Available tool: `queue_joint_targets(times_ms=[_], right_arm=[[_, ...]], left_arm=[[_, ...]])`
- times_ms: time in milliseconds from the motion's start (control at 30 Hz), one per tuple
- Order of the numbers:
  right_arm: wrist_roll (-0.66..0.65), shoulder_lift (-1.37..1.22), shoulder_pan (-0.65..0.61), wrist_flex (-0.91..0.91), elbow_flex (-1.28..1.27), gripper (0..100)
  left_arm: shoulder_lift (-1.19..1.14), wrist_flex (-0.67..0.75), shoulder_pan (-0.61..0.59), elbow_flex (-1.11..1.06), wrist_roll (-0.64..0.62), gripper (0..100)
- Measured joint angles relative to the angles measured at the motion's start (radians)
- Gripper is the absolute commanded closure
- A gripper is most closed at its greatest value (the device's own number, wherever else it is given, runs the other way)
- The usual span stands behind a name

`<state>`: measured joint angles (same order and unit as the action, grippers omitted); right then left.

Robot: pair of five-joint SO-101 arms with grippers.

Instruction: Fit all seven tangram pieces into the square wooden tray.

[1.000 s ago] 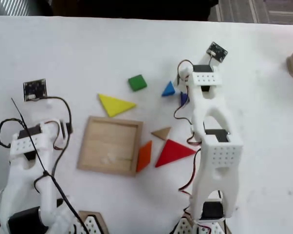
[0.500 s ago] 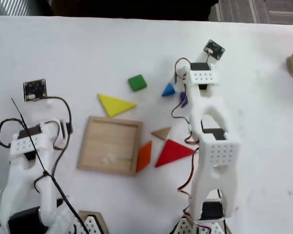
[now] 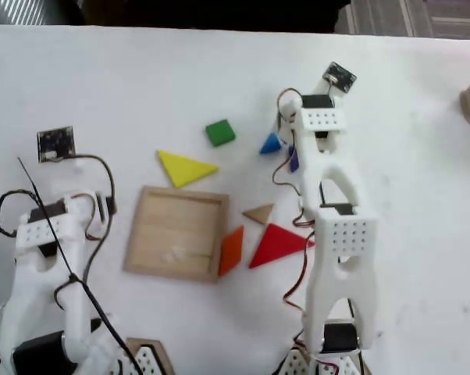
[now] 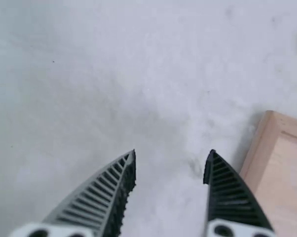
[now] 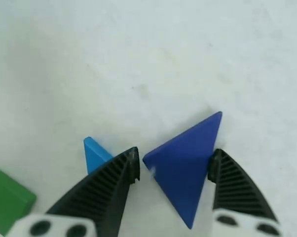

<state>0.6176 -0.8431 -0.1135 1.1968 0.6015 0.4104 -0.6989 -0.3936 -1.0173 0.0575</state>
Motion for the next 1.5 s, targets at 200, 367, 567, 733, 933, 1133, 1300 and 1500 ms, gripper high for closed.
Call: queue_joint_targets(times_ms=[200, 367, 567, 733, 933, 1133, 1300, 1500], right_arm=[[-0.037, -0.052, 0.002, 0.087, 0.087, 89.2], [-0.121, -0.103, 0.023, 0.160, 0.173, 86.3], [-0.137, -0.158, 0.037, 0.245, 0.287, 85.8], [-0.180, -0.189, 0.038, 0.293, 0.347, 86.3], [-0.199, -0.201, 0.044, 0.330, 0.391, 91.8], [-0.264, -0.203, 0.064, 0.379, 0.419, 92.1], [-0.293, -0.206, 0.066, 0.445, 0.456, 92.1], [-0.298, -0.206, 0.074, 0.499, 0.502, 93.1]], left_arm=[[0.000, 0.000, 0.000, 0.000, 0.000, 77], [0.000, 0.000, 0.000, 0.000, 0.000, 77], [0.000, 0.000, 0.000, 0.000, 0.000, 77], [0.000, 0.000, 0.000, 0.000, 0.000, 77], [0.000, 0.000, 0.000, 0.000, 0.000, 77], [0.000, 0.000, 0.000, 0.000, 0.000, 77], [0.000, 0.000, 0.000, 0.000, 0.000, 77], [0.000, 0.000, 0.000, 0.000, 0.000, 77]])
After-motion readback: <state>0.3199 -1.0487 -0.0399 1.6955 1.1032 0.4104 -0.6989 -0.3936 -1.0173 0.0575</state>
